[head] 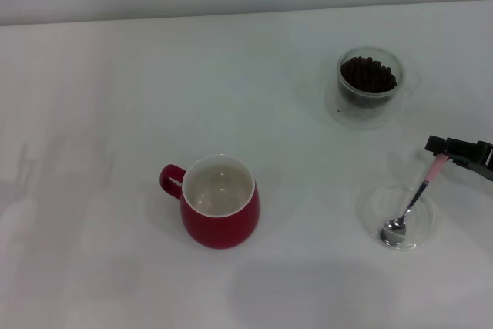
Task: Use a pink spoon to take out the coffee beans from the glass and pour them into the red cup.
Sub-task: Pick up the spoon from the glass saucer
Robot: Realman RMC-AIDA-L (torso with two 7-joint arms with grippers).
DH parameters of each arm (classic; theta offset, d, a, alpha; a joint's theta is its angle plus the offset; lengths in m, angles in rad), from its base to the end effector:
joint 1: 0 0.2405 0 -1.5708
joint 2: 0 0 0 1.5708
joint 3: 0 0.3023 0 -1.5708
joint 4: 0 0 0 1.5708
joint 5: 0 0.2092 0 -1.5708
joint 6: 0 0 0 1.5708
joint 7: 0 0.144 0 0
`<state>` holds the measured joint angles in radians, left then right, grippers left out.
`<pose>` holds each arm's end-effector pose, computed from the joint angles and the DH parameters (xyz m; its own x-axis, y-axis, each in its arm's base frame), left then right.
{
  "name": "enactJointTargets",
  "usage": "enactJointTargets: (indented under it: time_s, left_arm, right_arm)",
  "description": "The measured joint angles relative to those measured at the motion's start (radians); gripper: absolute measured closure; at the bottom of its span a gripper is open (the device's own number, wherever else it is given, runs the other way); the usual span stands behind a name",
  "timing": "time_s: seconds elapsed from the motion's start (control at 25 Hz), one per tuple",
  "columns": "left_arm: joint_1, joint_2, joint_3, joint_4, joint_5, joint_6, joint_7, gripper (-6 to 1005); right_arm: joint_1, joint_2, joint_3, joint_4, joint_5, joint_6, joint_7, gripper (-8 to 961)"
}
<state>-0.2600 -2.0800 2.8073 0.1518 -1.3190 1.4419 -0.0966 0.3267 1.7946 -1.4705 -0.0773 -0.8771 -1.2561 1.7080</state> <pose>-0.3914 0.2629 -0.0318 0.7173 -0.1175 0.6868 0.6807 -0.0921 -0.7267 0.4493 0.2757 0.0270 -0.0066 -0.7118 -0.7024 -0.9924 -0.0815 0.0919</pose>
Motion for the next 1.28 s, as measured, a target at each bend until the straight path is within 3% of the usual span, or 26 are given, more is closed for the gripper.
enactJointTargets:
  time_s: [0.12,0.36,0.56,1.28]
  left_arm:
    - [-0.002,0.0,0.0,-0.001,-0.001,0.0,0.0,269]
    - [-0.003,0.0,0.0,-0.002,-0.006,-0.002,0.0,270]
    - [-0.002,0.0,-0.002,-0.002,-0.01,-0.003,0.0,269]
    - [-0.009,0.0,-0.003,-0.001,-0.02,0.0,0.0,269]
  right_arm:
    - [0.004,0.0,0.0,-0.001,0.001,0.0,-0.001,507]
    - [0.005,0.0,0.0,-0.001,0.001,0.0,-0.001,599]
    - [0.001,0.0,0.0,-0.001,0.002,0.003,0.001,775]
    - [-0.008,0.003,0.066,0.003,0.004,-0.024,0.013,813]
